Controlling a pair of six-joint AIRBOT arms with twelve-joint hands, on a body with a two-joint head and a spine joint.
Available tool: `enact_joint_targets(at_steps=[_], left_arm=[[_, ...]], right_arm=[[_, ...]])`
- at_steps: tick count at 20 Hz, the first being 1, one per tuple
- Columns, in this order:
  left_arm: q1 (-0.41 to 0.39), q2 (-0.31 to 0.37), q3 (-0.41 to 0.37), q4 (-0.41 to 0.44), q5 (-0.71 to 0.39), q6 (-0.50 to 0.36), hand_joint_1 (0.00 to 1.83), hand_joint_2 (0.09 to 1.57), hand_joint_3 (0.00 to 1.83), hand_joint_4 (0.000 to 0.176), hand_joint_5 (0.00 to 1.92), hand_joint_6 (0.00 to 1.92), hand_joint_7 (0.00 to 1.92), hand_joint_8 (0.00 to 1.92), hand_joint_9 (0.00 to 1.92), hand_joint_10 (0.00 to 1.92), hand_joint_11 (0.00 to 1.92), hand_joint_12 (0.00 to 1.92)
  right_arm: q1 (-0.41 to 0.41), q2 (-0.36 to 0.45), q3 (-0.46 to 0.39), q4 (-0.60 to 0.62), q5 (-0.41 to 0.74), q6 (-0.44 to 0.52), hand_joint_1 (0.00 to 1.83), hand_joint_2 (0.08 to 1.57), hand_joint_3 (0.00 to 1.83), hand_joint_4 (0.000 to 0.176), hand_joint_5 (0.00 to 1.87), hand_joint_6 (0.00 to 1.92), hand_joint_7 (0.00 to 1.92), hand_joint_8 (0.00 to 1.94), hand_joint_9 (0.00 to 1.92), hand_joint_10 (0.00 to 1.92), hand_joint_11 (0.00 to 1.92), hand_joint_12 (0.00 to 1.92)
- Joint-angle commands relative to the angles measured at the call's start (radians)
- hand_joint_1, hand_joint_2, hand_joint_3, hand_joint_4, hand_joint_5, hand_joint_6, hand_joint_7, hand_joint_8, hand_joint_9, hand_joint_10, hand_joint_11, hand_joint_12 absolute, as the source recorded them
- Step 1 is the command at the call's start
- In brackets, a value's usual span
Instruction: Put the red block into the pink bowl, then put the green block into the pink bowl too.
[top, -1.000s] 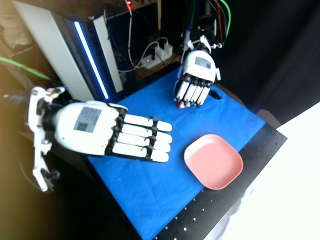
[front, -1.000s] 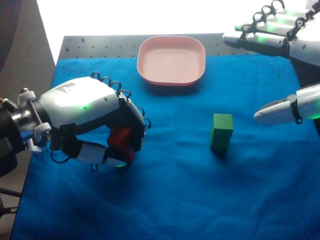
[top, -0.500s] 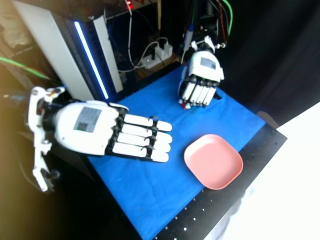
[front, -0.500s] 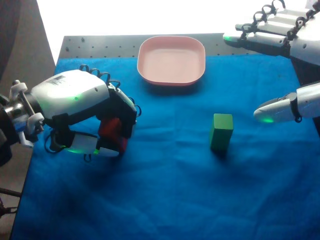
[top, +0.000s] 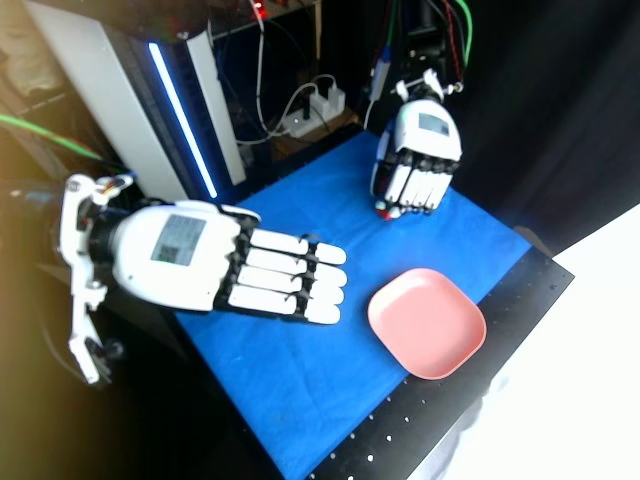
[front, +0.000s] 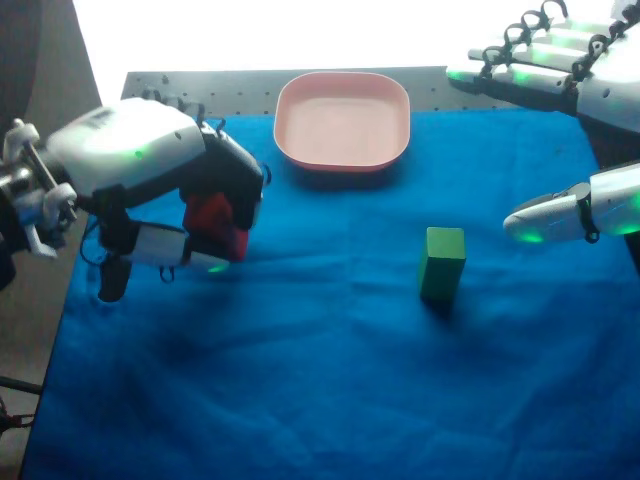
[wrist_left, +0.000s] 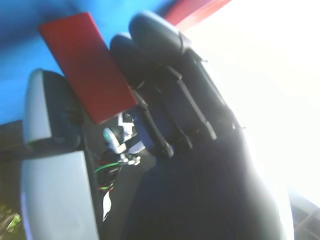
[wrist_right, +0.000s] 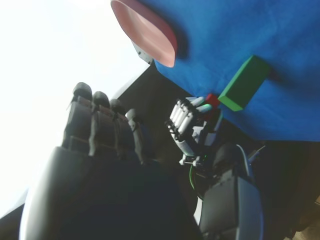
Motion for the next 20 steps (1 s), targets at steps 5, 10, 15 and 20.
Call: enact_joint_targets(at_steps=[5,10,15,20], left_arm=[[-0.076,0.003,0.023,-0.025,-0.091,0.027,1.39,1.07,0.0,0.0,0.97,0.8,1.09,0.79,1.07,1.06,0.91,1.2],[-0.162,-0.005,0.056,-0.014,-0.042,0.047,1.39,1.02,0.0,0.0,1.05,0.65,1.25,0.53,1.24,0.82,0.62,1.14],[-0.241,-0.033,0.109,0.008,0.021,0.051,1.29,1.01,0.0,0.0,1.12,0.64,1.31,0.54,1.31,0.63,1.19,1.14],[-0.352,-0.079,0.176,0.062,0.097,0.051,1.31,0.99,0.0,0.0,1.18,0.49,1.4,0.42,1.48,0.29,1.16,1.05]], right_arm=[[0.016,-0.007,0.009,0.027,0.106,0.003,0.19,0.95,0.0,0.036,0.0,0.0,0.04,0.01,0.0,0.0,0.01,0.0],[0.016,-0.019,0.015,0.027,0.106,0.003,0.18,0.93,0.0,0.05,0.0,0.0,0.02,0.0,0.0,0.0,0.0,0.0],[0.016,-0.041,0.027,0.027,0.106,0.003,0.19,0.95,0.0,0.034,0.0,0.0,0.01,0.0,0.0,0.0,0.0,0.0],[0.016,-0.06,0.034,0.027,0.106,0.003,0.14,0.94,0.0,0.053,0.0,0.0,0.0,0.0,0.0,0.0,0.0,0.0]])
